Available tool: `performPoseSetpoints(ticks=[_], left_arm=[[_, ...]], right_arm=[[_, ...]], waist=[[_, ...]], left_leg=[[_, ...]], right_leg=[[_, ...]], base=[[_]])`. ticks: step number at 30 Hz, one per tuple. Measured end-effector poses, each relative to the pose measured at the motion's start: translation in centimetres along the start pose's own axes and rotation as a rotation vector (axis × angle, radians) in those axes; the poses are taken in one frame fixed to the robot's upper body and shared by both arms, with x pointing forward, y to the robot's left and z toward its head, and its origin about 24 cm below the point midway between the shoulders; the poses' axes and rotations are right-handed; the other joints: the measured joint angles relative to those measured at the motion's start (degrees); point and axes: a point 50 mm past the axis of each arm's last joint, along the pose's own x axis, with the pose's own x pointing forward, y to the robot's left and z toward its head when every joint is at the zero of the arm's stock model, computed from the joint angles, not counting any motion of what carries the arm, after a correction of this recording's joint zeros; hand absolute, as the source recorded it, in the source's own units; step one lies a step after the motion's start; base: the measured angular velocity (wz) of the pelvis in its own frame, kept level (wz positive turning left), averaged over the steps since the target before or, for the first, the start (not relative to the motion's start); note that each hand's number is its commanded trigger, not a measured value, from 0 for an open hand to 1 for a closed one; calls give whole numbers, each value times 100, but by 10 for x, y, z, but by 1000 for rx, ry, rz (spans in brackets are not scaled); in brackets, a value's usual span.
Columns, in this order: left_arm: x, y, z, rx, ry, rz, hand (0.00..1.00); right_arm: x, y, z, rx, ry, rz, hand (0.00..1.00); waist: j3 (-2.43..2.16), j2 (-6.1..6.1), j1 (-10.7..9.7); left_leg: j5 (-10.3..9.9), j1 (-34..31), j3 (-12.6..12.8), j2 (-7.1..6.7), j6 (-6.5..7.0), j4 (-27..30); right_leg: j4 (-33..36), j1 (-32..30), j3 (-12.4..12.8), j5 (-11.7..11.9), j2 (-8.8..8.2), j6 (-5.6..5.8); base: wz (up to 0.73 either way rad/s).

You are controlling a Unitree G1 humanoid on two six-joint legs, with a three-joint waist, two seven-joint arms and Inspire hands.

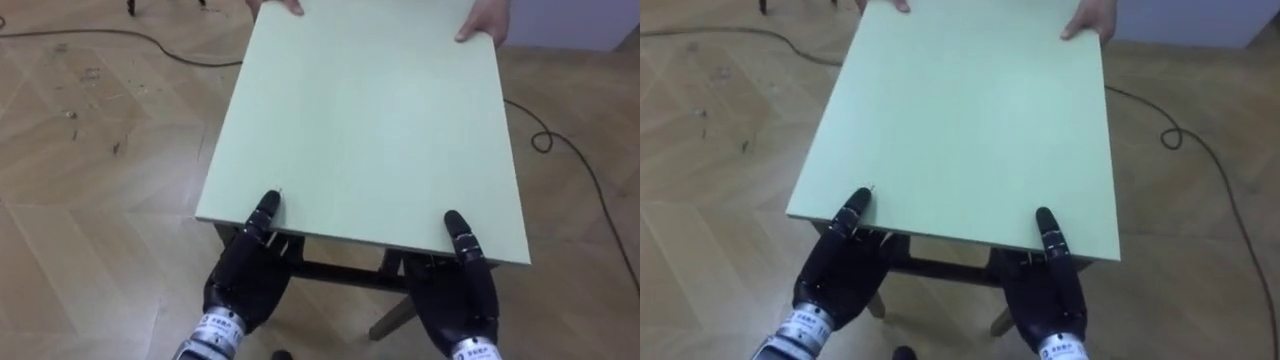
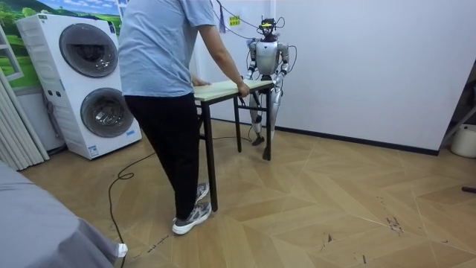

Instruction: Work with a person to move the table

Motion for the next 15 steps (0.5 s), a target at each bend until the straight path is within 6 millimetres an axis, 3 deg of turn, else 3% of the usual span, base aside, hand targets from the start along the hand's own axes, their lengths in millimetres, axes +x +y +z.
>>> performPoseSetpoints(ticks=[3, 6, 7, 8, 9, 10, 11, 12, 13, 15], left_arm=[[-6, 5, -2, -4, 1, 24, 100], [-8, 7, -5, -9, 12, 30, 100], [-8, 8, -8, -10, 21, 31, 100], [-9, 8, -9, -12, 21, 33, 100], [-10, 10, -10, -19, 18, 34, 100], [-15, 14, -11, -34, 15, 42, 100], [-17, 15, -12, -46, 12, 45, 100], [-21, 17, -14, -61, 10, 46, 100], [-24, 19, -15, -70, 10, 51, 100], [-27, 21, -16, -86, 1, 61, 100]], right_arm=[[-5, -6, -2, 6, 6, -19, 100], [-9, -9, -1, -5, -3, -33, 100], [-11, -11, -1, -10, -13, -36, 100], [-11, -11, 0, -15, -13, -36, 100], [-12, -12, 0, -22, -12, -37, 100], [-12, -12, 0, -39, 1, -38, 100], [-12, -12, 0, -49, 9, -38, 100], [-12, -12, 1, -62, 15, -36, 100], [-12, -12, 1, -75, 21, -36, 100], [-12, -12, 1, -90, 37, -36, 100]], waist=[[-10, 52, 91], [4, 229, 208], [2, 296, 281], [0, 316, 307], [26, 317, 337], [24, 345, 432], [17, 378, 437], [32, 477, 409], [42, 548, 374], [39, 638, 288]], left_leg=[[305, 116, -67, 132, -97, -237], [708, 205, -198, 293, -292, -593], [944, 307, -357, 297, -648, -890], [1018, 334, -489, 292, -836, -963], [769, 309, -640, 277, -886, -537], [183, 300, -670, 285, -814, 225], [-118, 305, -673, 292, -811, 605], [-599, 321, -683, 365, -825, 1311], [-942, 381, -716, 436, -874, 1867], [-1281, 590, -833, 485, -944, 2583]], right_leg=[[-208, 65, 46, 209, 255, -169], [-308, 45, 30, 353, 536, -394], [-412, 33, -11, 460, 618, -498], [-481, 15, -92, 521, 573, -563], [-513, -31, -267, 610, 500, -631], [-571, -45, -418, 675, 436, -695], [-596, -45, -489, 712, 420, -715], [-593, -57, -699, 771, 421, -713], [-571, -70, -970, 786, 424, -749], [-569, -83, -1257, 803, 459, -813]], base=[[-10], [0], [-3], [-19], [-52], [-58], [-49], [-20], [-12], [11]])
